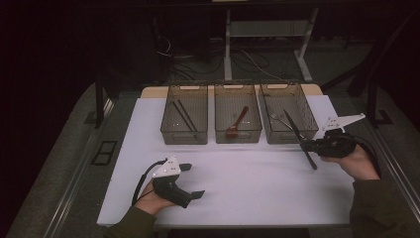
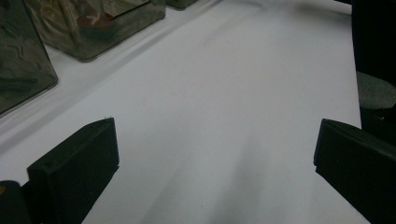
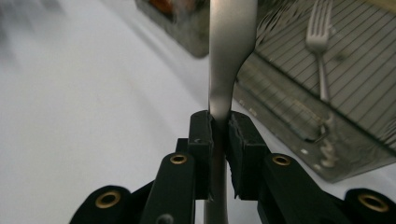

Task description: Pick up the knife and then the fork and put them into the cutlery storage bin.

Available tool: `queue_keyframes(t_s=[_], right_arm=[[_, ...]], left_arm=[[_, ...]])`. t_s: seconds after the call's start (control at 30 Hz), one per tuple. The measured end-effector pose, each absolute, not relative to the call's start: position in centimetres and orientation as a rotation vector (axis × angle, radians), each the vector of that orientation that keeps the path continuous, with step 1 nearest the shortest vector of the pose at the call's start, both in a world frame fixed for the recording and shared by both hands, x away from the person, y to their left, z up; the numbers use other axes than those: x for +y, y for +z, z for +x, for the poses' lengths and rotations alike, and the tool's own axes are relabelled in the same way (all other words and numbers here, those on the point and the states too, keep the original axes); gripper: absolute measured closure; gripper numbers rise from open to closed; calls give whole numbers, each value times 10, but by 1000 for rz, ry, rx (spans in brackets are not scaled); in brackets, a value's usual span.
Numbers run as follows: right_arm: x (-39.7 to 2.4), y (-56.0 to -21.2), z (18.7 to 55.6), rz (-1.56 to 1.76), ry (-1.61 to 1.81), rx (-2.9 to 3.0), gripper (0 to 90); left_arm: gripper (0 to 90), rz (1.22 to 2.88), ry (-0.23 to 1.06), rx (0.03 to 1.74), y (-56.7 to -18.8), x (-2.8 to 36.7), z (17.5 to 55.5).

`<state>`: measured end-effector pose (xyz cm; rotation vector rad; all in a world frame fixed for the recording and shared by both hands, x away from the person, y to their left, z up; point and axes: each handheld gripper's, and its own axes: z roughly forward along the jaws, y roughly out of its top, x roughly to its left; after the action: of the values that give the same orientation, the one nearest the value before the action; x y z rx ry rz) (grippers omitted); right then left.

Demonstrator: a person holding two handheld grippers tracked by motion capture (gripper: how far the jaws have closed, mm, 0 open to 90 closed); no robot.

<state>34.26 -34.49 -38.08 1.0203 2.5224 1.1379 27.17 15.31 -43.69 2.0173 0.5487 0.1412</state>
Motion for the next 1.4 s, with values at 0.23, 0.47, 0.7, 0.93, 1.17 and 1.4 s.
queue_keyframes(t_s=[0.23,0.47,0.7,0.93,1.17,1.4], right_arm=[[-350,-377,343,1088,1221,2424,802],[-355,-369,343,1121,1294,2336,802],[-357,-360,348,1159,1309,2235,802],[-352,-342,363,1180,1292,2166,802],[-343,-322,390,1186,1257,2103,802],[-336,-327,428,1265,1193,2071,802]], left_arm=[[0,2011,135,549,-437,153,272],[0,2006,130,554,-437,154,273],[0,2005,133,555,-436,153,272],[0,2001,132,559,-436,153,272],[0,2003,132,554,-436,153,272],[0,2001,130,555,-436,153,272]])
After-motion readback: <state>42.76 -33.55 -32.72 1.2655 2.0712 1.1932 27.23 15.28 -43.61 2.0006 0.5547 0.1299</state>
